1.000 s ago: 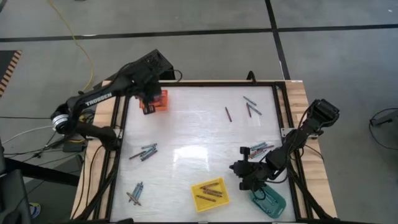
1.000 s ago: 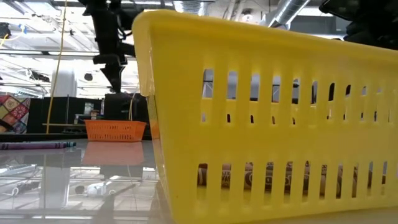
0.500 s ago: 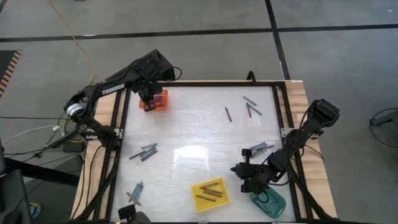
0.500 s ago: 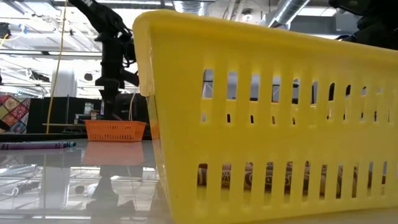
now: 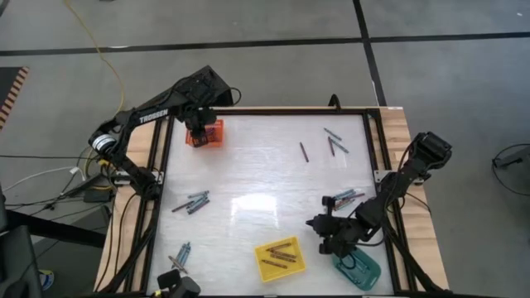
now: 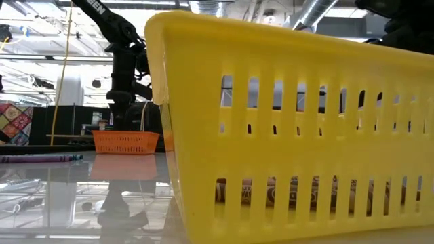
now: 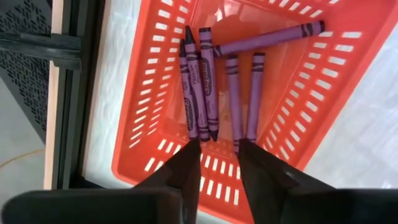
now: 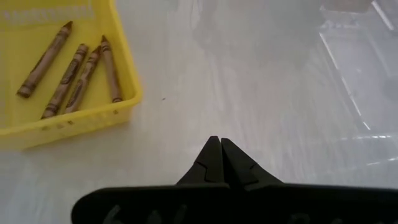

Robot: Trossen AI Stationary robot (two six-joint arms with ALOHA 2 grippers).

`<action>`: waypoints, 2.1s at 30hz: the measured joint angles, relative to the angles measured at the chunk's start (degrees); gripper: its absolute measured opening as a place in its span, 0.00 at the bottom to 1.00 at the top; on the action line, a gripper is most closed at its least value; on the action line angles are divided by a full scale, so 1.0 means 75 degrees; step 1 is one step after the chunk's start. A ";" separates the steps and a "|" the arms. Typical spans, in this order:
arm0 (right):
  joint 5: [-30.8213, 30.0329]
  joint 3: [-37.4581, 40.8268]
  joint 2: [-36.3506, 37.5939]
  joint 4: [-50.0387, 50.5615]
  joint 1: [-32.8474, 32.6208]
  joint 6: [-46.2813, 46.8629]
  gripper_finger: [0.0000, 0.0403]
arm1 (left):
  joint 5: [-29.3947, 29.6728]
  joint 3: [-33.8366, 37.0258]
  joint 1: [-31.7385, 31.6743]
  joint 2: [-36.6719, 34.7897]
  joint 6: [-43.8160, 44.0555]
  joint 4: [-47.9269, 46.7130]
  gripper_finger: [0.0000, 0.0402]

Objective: Sort crayons
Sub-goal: Put the purple crayon into the orange bin

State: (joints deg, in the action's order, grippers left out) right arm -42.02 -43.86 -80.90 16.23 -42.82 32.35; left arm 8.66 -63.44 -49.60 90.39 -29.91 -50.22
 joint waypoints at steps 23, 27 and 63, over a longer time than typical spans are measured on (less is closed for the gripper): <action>-0.0420 0.0000 0.0000 0.0032 0.2568 0.1062 0.25 | -0.1153 -0.0006 0.2672 -0.2181 0.1583 0.0302 0.28; -0.0417 0.0000 0.0000 0.0274 0.3440 0.0868 0.26 | -0.1327 -0.0006 0.3892 -0.2470 0.2090 0.0294 0.28; 0.2436 0.0000 0.0003 0.0459 0.7795 0.0422 0.41 | 0.0302 -0.0006 0.9960 -0.0411 0.4075 0.2834 0.28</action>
State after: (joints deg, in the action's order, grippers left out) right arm -23.74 -43.86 -80.88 19.67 15.64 35.51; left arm 10.92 -63.48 25.10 87.31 0.65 -28.96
